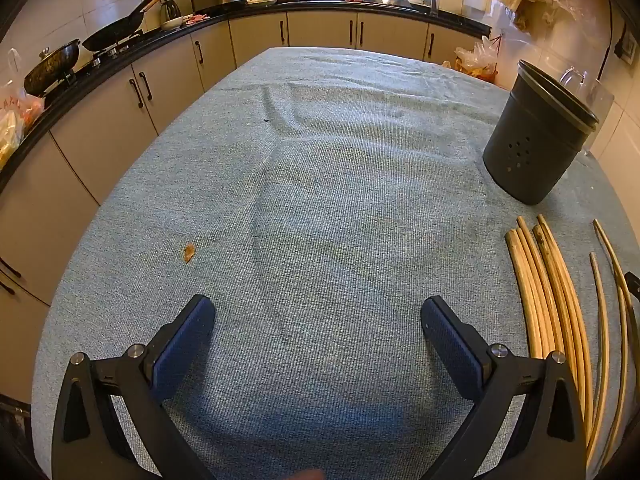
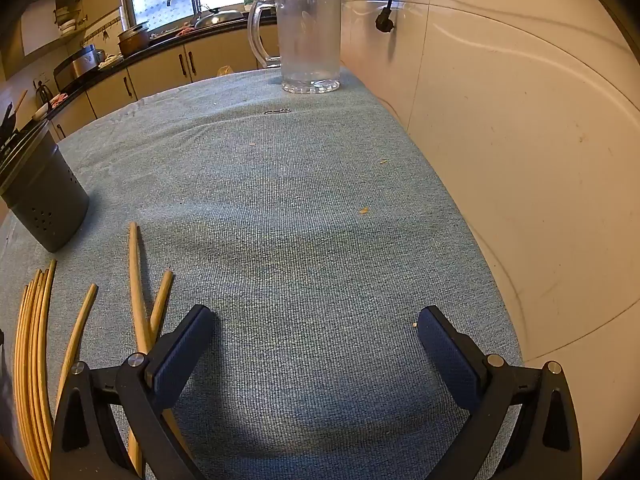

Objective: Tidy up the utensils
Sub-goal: 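Move both tools over the loose wooden chopsticks beside the black holder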

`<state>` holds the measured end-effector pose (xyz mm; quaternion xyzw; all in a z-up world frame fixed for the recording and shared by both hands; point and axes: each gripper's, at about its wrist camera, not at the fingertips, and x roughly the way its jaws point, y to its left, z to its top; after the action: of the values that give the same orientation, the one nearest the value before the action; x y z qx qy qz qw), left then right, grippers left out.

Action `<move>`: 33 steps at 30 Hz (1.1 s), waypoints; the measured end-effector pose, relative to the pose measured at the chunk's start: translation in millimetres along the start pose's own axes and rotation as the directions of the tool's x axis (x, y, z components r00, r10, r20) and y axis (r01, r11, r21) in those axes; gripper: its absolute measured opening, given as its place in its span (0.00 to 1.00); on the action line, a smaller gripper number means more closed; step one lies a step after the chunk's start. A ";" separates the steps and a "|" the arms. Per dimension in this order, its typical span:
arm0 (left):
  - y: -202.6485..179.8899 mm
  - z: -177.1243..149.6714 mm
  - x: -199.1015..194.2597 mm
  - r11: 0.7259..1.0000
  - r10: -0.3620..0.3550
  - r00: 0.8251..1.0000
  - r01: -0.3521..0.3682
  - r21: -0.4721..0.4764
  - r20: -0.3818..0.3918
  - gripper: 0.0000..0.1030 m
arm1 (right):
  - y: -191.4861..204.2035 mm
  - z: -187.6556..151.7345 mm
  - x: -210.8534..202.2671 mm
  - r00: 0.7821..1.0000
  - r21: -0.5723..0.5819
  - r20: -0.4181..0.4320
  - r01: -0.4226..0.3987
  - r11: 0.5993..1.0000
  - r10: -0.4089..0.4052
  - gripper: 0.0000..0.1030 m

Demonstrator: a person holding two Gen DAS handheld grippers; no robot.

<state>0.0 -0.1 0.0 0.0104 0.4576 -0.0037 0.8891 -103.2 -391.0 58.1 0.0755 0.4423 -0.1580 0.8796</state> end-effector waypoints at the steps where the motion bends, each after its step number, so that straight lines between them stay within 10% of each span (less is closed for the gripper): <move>1: 0.0 0.0 0.0 1.000 0.000 1.000 0.000 0.000 0.000 1.00 | 0.0 0.0 0.0 1.000 0.001 0.000 -0.001 1.000 0.001 1.00; 26: -0.2 -1.5 -1.8 1.000 -0.004 1.000 0.004 0.005 0.002 1.00 | -2.7 -0.6 -6.3 0.998 -0.045 -0.055 -0.037 0.998 0.034 1.00; 33: -7.4 -13.6 -66.5 0.999 0.031 0.986 -0.036 0.026 0.164 1.00 | -11.4 -14.2 -41.6 0.997 0.015 -0.027 -0.065 0.998 0.066 1.00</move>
<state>-49.8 -7.4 46.1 0.0308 0.3826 0.0038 0.9234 -141.1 -389.1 83.1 0.0984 0.4504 -0.1313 0.8776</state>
